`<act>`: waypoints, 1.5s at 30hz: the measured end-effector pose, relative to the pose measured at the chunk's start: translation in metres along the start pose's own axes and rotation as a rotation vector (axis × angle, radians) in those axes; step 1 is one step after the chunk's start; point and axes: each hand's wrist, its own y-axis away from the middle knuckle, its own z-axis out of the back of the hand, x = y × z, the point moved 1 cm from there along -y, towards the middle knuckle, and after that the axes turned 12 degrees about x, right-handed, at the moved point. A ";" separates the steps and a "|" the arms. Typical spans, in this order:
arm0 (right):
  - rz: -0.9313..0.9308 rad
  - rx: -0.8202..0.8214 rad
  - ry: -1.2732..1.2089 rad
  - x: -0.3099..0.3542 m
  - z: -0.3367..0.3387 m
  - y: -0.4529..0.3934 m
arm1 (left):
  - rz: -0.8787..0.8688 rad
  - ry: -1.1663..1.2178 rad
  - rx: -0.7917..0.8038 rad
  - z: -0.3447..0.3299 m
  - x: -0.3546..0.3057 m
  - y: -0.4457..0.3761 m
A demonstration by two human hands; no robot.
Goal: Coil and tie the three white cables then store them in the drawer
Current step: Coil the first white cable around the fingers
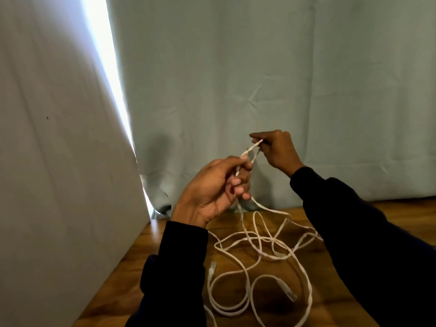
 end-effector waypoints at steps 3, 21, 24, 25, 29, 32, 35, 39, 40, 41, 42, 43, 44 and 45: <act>-0.053 0.339 0.181 -0.003 -0.006 -0.012 | -0.067 0.020 -0.067 0.001 0.000 -0.003; -0.132 0.209 -0.117 0.057 0.040 -0.029 | -0.111 -0.132 -0.001 0.000 -0.002 0.005; -0.117 0.439 0.232 0.059 0.046 -0.021 | -0.158 -0.093 -0.039 0.001 -0.003 0.004; -0.029 0.437 0.250 0.065 0.045 -0.012 | -0.158 -0.090 -0.044 0.002 -0.004 0.004; 0.461 0.216 0.364 0.100 0.044 0.026 | -0.131 -0.062 -0.041 0.003 -0.005 0.005; 0.551 0.149 0.402 0.110 0.043 0.030 | -0.147 0.014 -0.006 0.000 -0.008 0.009; 0.386 -0.031 0.227 0.100 0.047 0.014 | -0.161 0.054 0.045 -0.002 -0.009 0.011; -0.038 -0.061 -0.121 0.083 0.065 -0.015 | -0.197 -0.013 0.024 -0.004 -0.010 0.010; -0.055 0.009 -0.057 0.084 0.064 -0.016 | -0.207 -0.020 0.013 -0.004 -0.011 0.010; -0.028 0.093 0.045 0.092 0.061 -0.010 | -0.220 -0.024 0.001 -0.005 -0.011 0.010; 0.037 0.170 0.158 0.101 0.057 -0.001 | -0.234 -0.024 -0.012 -0.004 -0.011 0.010; 0.125 0.209 0.259 0.109 0.053 0.010 | -0.245 -0.022 -0.019 -0.003 -0.011 0.010; 0.236 0.203 0.323 0.118 0.049 0.021 | -0.252 -0.018 -0.014 -0.002 -0.011 0.010; 0.349 0.182 0.346 0.124 0.046 0.030 | -0.255 -0.016 -0.004 -0.001 -0.012 0.011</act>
